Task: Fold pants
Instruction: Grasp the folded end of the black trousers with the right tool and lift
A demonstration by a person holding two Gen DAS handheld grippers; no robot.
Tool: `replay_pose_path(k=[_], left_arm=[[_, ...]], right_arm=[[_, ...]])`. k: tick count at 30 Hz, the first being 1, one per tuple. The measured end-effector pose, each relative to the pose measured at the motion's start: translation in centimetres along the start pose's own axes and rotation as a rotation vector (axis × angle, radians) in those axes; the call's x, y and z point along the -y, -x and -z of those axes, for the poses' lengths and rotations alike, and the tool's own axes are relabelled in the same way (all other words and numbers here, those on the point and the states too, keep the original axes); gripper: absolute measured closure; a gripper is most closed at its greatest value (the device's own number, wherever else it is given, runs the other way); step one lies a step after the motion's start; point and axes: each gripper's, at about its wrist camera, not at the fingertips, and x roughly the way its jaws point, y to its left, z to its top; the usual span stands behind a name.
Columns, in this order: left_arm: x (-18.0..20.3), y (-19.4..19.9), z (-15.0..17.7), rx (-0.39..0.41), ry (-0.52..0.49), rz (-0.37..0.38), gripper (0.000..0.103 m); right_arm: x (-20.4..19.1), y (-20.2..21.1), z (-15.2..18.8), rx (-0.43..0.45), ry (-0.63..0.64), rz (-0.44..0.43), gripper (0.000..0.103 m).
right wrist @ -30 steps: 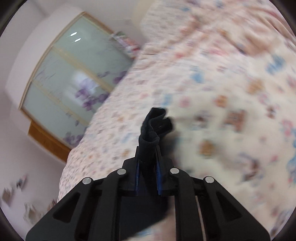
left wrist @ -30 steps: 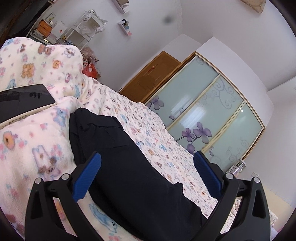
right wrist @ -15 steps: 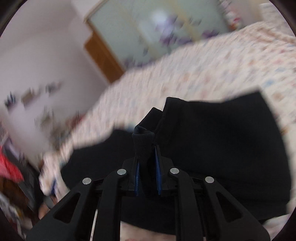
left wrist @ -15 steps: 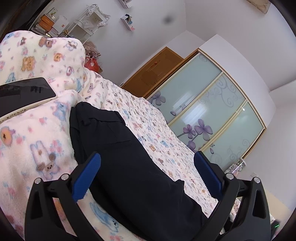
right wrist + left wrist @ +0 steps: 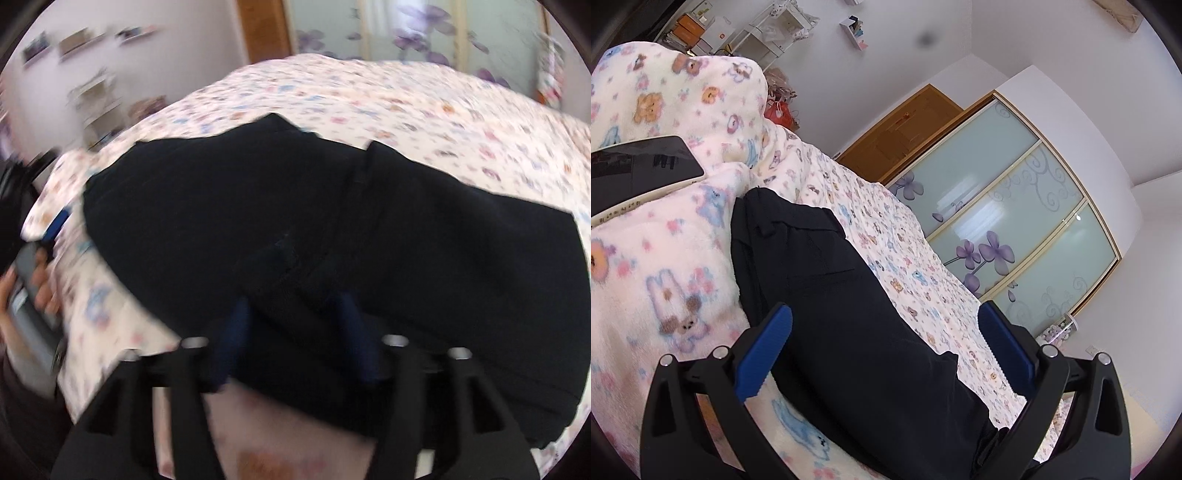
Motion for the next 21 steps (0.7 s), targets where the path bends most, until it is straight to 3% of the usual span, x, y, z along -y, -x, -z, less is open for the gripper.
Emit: replay_pose_path(k=[2, 3, 5, 14, 16, 19, 21], left_arm=[[-0.1, 0.0, 0.1, 0.002, 0.008, -0.001, 0.002], [-0.2, -0.1, 0.1, 0.001, 0.013, 0.000, 0.002], [-0.4, -0.3, 0.1, -0.005, 0.022, -0.003, 0.002], [-0.8, -1.1, 0.1, -0.042, 0.037, -0.021, 0.002], [-1.0, -1.3, 0.1, -0.055, 0.041, -0.033, 0.002], [-1.4, -1.7, 0.0, -0.073, 0.061, -0.042, 0.002], [-1.6, -1.7, 0.0, -0.074, 0.074, -0.043, 0.002]], right_arm=[[0.1, 1.4, 0.5, 0.054, 0.008, -0.037, 0.045], [0.4, 2.2, 0.5, 0.089, -0.013, -0.043, 0.055], [1.1, 2.4, -0.1, 0.119, -0.056, -0.012, 0.060], [0.5, -2.2, -0.9, 0.002, -0.021, 0.085, 0.065], [0.9, -2.2, -1.2, 0.002, -0.044, 0.111, 0.088], [2.8, 0.1, -2.1, 0.106, -0.183, 0.031, 0.091], [2.5, 2.1, -2.5, 0.195, -0.201, -0.013, 0.091]])
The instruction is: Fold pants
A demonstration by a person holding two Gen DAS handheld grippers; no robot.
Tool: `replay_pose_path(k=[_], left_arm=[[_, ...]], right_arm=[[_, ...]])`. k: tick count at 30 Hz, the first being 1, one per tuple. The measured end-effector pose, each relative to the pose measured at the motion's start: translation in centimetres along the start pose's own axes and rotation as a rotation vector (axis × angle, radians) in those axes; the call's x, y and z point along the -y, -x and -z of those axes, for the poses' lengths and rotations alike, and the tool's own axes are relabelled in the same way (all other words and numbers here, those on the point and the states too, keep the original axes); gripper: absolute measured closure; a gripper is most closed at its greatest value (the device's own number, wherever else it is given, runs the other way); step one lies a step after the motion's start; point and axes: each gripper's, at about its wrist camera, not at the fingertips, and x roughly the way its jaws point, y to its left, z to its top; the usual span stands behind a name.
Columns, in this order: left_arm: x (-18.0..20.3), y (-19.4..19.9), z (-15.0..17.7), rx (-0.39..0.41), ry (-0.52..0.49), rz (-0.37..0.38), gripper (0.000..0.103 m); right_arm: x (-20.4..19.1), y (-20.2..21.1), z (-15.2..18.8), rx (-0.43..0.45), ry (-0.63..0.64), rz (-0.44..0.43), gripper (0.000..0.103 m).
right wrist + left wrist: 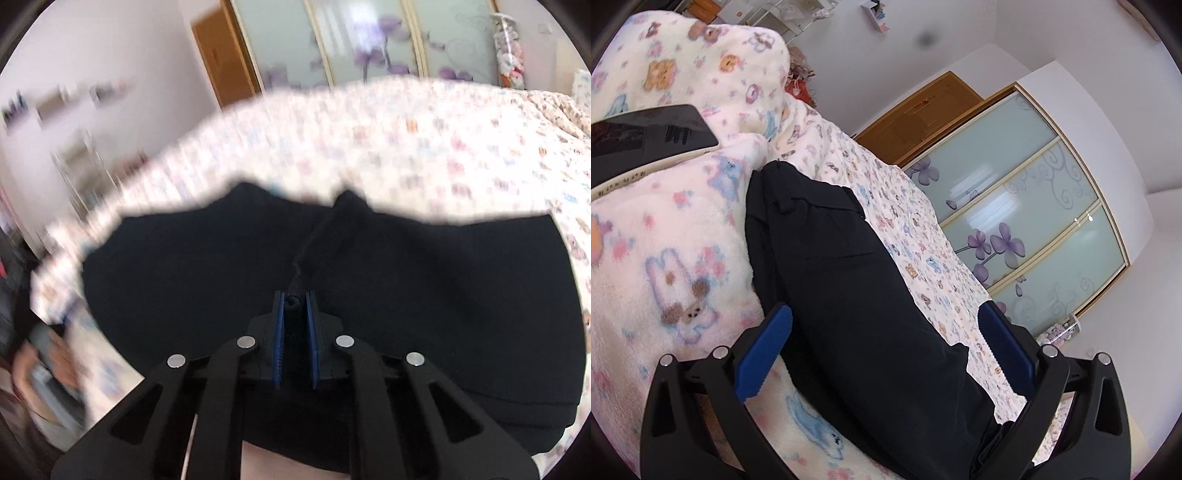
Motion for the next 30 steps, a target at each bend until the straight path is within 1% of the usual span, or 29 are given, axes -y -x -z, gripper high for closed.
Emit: replay_pose_path(k=[1, 2, 3, 4, 6, 7, 8, 10, 13, 14, 15, 16, 17, 18, 19, 20, 21, 22, 23, 24, 25, 26, 27, 28, 30], left_arm=[[-0.1, -0.1, 0.0, -0.001, 0.004, -0.001, 0.002], [-0.1, -0.1, 0.0, -0.002, 0.005, -0.003, 0.002], [-0.1, -0.2, 0.0, -0.007, 0.006, -0.006, 0.002], [-0.1, -0.3, 0.0, -0.010, 0.006, -0.008, 0.002], [-0.1, -0.5, 0.1, -0.018, 0.004, -0.014, 0.002], [-0.2, -0.5, 0.1, -0.021, 0.005, -0.016, 0.002], [-0.2, -0.6, 0.1, -0.026, 0.006, -0.017, 0.002], [-0.4, -0.6, 0.1, -0.035, 0.010, -0.019, 0.002], [-0.6, -0.7, 0.0, -0.044, 0.020, -0.023, 0.002], [-0.7, -0.7, 0.0, -0.042, 0.027, -0.020, 0.002], [-0.7, -0.6, -0.1, -0.040, 0.031, -0.016, 0.002], [-0.7, -0.5, -0.1, -0.035, 0.038, -0.008, 0.002], [-0.8, -0.4, -0.2, -0.032, 0.045, 0.000, 0.002], [-1.0, -0.3, -0.4, -0.033, 0.056, 0.015, 0.002], [-1.2, -0.2, -0.5, -0.037, 0.064, 0.030, 0.002], [-1.4, -0.1, -0.6, -0.042, 0.075, 0.047, 0.002], [-1.9, 0.1, -0.9, -0.059, 0.093, 0.067, 0.002], [-2.4, 0.3, -1.2, -0.092, 0.127, 0.091, 0.002], [-2.6, 0.5, -1.4, -0.117, 0.153, 0.110, 0.002], [-3.1, 0.6, -1.9, -0.156, 0.192, 0.123, 0.002], [-3.2, 0.7, -2.1, -0.181, 0.200, 0.113, 0.002], [-3.4, 0.6, -2.3, -0.215, 0.201, 0.104, 0.002], [-3.4, 0.4, -2.4, -0.243, 0.198, 0.098, 0.002], [-3.4, 0.1, -2.4, -0.277, 0.194, 0.095, 0.002], [-3.3, -1.2, -2.4, -0.370, 0.184, 0.078, 0.002]], right_arm=[[-0.5, 0.7, -0.3, 0.028, 0.006, -0.026, 0.091], [-1.3, 1.0, -0.3, 0.033, 0.022, -0.058, 0.091], [-2.0, 0.8, -0.2, 0.016, 0.046, -0.072, 0.091], [-2.7, 0.1, 0.3, -0.018, 0.081, -0.070, 0.091], [-3.5, -2.8, 2.0, -0.138, 0.158, 0.001, 0.090], [-3.2, -4.6, 3.4, -0.199, 0.184, 0.040, 0.089], [-3.0, -4.8, 3.8, -0.187, 0.178, 0.032, 0.089], [-2.7, -4.4, 3.4, -0.183, 0.147, 0.014, 0.087], [-2.5, -4.0, 2.8, -0.204, 0.117, 0.000, 0.082], [-2.5, -3.8, 2.8, -0.200, 0.106, -0.008, 0.078], [-2.4, -3.8, 2.8, -0.193, 0.091, -0.028, 0.058], [-2.4, -3.7, 3.0, -0.187, 0.068, -0.061, 0.029], [-2.7, -4.3, 3.3, -0.206, 0.076, -0.094, 0.023], [-3.5, -4.9, 3.7, -0.224, 0.128, -0.073, 0.020], [-4.6, -5.2, 4.0, -0.231, 0.199, -0.027, 0.020], [-5.4, -5.0, 4.0, -0.232, 0.237, 0.008, 0.020], [-5.6, -4.5, 3.8, -0.226, 0.235, -0.007, 0.021], [-5.2, -3.2, 3.5, -0.197, 0.203, -0.081, 0.021], [-4.6, -1.6, 3.3, -0.149, 0.173, -0.129, 0.021], [-3.7, -0.1, 3.1, -0.099, 0.153, -0.151, 0.021], [-2.9, 1.2, 3.0, -0.057, 0.138, -0.164, 0.020], [-1.3, 3.2, 3.0, 0.004, 0.106, -0.180, 0.020], [0.1, 4.4, 3.0, 0.042, 0.076, -0.187, 0.018], [1.6, 5.5, 3.1, 0.073, 0.043, -0.191, 0.015], [5.7, 7.4, 3.4, 0.118, -0.040, -0.192, 0.015]])
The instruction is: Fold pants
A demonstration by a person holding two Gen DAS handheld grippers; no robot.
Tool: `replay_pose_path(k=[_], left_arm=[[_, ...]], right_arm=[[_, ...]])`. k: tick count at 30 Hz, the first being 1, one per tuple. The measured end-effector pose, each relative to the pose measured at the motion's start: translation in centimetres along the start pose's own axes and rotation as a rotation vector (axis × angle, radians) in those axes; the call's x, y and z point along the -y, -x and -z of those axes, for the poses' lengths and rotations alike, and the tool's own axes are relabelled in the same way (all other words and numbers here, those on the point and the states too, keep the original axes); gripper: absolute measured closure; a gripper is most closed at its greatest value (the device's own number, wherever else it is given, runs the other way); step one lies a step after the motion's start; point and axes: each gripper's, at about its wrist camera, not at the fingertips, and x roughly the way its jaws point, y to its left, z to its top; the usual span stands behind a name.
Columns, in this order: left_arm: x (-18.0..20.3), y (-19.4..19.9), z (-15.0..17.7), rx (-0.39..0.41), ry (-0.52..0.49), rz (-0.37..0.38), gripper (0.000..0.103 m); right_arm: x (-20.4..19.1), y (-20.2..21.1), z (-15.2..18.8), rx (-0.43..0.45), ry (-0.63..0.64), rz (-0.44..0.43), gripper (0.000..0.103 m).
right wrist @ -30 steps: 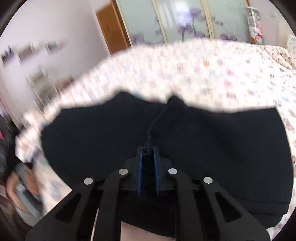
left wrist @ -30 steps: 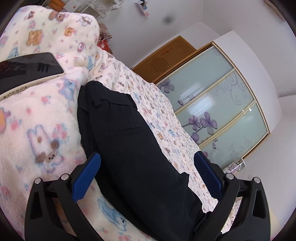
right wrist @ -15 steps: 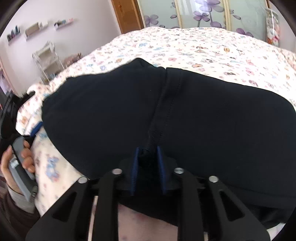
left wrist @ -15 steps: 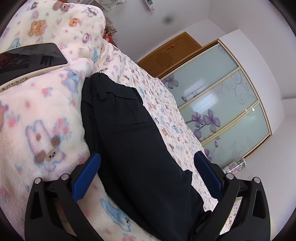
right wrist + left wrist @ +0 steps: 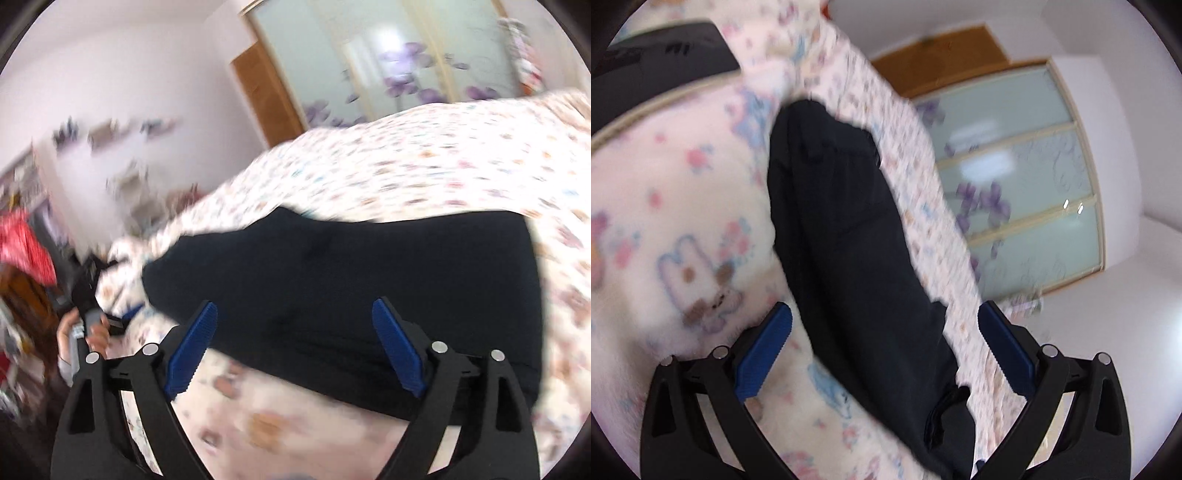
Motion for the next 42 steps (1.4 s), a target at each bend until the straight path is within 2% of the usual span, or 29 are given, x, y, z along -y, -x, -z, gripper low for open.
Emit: replay_pose_path(k=[2, 6, 8, 9, 12, 15, 20, 21, 23, 24, 26, 29, 32, 34, 35, 37, 39, 40, 42], left_arm=[[0.2, -1.0, -0.5, -0.057, 0.005, -0.033, 0.002], [-0.2, -2.9, -1.9, -0.163, 0.075, -0.096, 0.002], [-0.5, -3.5, -2.3, -0.193, 0.109, -0.095, 0.002], [-0.4, -3.5, -2.6, -0.200, 0.118, -0.069, 0.002], [0.5, -3.1, -2.9, -0.185, 0.060, 0.029, 0.002], [2.0, -3.2, -2.2, -0.166, -0.056, 0.039, 0.002], [3.3, -2.9, -1.9, -0.120, -0.145, 0.129, 0.002], [3.4, -3.0, -1.8, -0.112, -0.168, 0.127, 0.002], [2.6, -3.8, -2.1, -0.127, -0.133, 0.060, 0.002], [1.4, -4.4, -2.4, -0.137, -0.061, 0.026, 0.003], [0.2, -4.5, -2.7, -0.127, 0.009, 0.034, 0.006], [0.2, -4.4, -3.0, -0.095, 0.041, 0.031, 0.008], [-0.2, -4.5, -3.4, -0.080, 0.082, 0.013, 0.023], [-0.8, -4.6, -3.6, -0.074, 0.120, 0.011, 0.040], [-1.1, -4.6, -3.8, -0.072, 0.135, 0.009, 0.045], [-1.9, -4.7, -3.9, -0.073, 0.182, -0.013, 0.067], [-3.3, -4.7, -3.9, -0.079, 0.240, -0.023, 0.076], [-3.6, -4.5, -3.8, -0.082, 0.260, -0.014, 0.076], [-3.8, -4.5, -3.9, -0.085, 0.283, -0.014, 0.074]], right_arm=[[3.0, 1.6, 0.2, 0.023, -0.079, 0.023, 0.015], [8.1, 3.6, 1.4, 0.108, -0.239, -0.053, 0.015], [9.3, 3.8, 2.3, 0.141, -0.278, -0.100, 0.014], [9.7, 3.6, 2.7, 0.149, -0.288, -0.117, 0.014], [10.5, 3.1, 3.4, 0.152, -0.311, -0.144, 0.014], [11.2, 3.2, 3.3, 0.152, -0.320, -0.167, 0.013], [11.5, 3.8, 3.7, 0.162, -0.339, -0.189, 0.013], [11.6, 3.8, 3.7, 0.162, -0.341, -0.193, 0.012], [11.7, 3.7, 3.7, 0.164, -0.344, -0.200, 0.012], [11.8, 3.8, 3.7, 0.165, -0.344, -0.201, 0.012], [11.9, 3.8, 3.8, 0.167, -0.345, -0.203, 0.012], [11.9, 3.8, 3.8, 0.169, -0.347, -0.208, 0.011], [12.1, 3.7, 3.8, 0.172, -0.351, -0.222, 0.011], [12.1, 3.7, 3.9, 0.174, -0.355, -0.230, 0.010], [12.2, 3.7, 3.9, 0.174, -0.359, -0.235, 0.010], [12.2, 3.6, 3.9, 0.176, -0.362, -0.242, 0.010], [12.2, 3.9, 3.9, 0.182, -0.372, -0.245, 0.010], [11.9, 4.0, 3.8, 0.183, -0.379, -0.244, 0.010], [10.5, 4.6, 3.0, 0.192, -0.337, -0.307, 0.010]])
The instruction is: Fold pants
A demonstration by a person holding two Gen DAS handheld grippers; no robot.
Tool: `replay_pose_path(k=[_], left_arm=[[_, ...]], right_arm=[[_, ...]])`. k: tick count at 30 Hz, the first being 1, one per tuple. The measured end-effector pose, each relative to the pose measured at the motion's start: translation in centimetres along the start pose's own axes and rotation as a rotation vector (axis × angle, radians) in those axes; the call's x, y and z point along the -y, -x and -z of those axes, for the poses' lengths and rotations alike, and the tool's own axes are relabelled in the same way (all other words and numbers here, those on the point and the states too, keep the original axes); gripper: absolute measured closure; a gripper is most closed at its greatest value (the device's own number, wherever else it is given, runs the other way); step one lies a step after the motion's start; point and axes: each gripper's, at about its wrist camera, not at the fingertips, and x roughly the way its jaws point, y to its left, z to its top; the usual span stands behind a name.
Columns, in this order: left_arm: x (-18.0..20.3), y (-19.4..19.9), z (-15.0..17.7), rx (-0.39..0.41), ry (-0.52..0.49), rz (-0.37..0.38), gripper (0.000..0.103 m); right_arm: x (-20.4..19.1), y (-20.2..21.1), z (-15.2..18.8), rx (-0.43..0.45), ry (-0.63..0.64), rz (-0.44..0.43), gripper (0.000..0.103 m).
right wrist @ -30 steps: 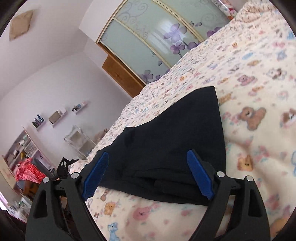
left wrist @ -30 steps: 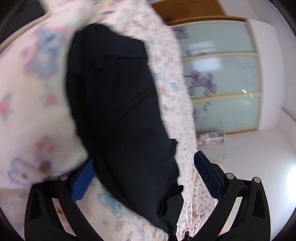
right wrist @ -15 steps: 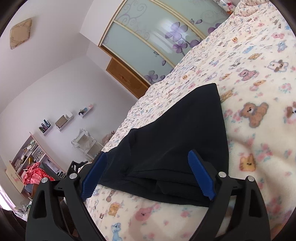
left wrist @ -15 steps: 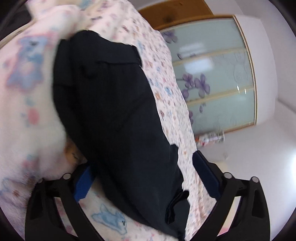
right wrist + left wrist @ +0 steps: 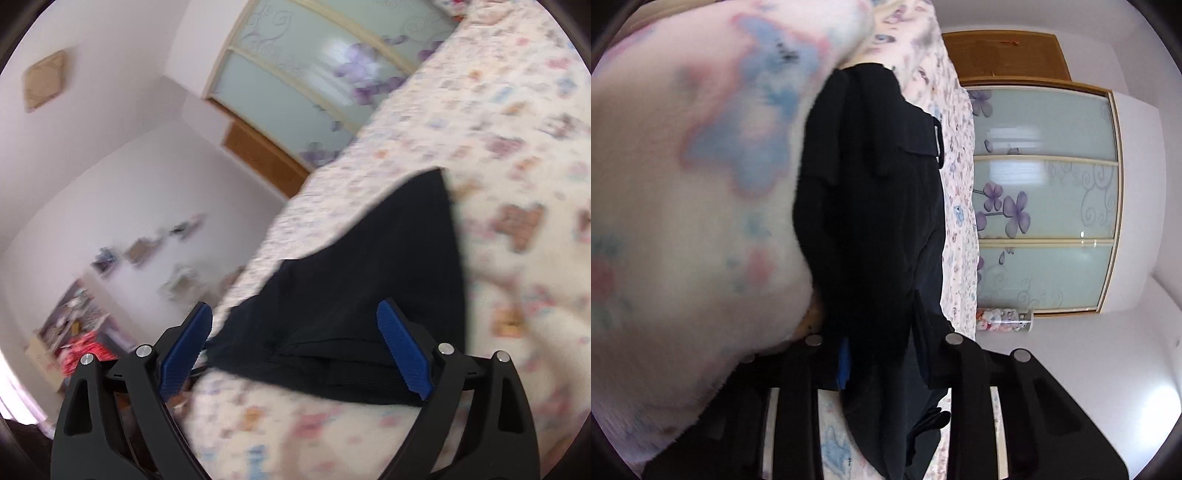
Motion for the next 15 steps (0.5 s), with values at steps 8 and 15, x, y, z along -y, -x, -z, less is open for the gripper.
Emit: replay_pose_path(k=[8, 15], left_arm=[[1.6, -1.0, 0.2, 0.020, -0.054, -0.096, 0.082], [5.9, -0.6, 1.6, 0.081, -0.248, -0.204, 0.089]], right_arm=[[-0.7, -2.1, 0.4, -0.069, 0.092, 0.049, 0.005], [1.1, -3.9, 0.2, -0.201, 0.023, 0.184, 0.001]])
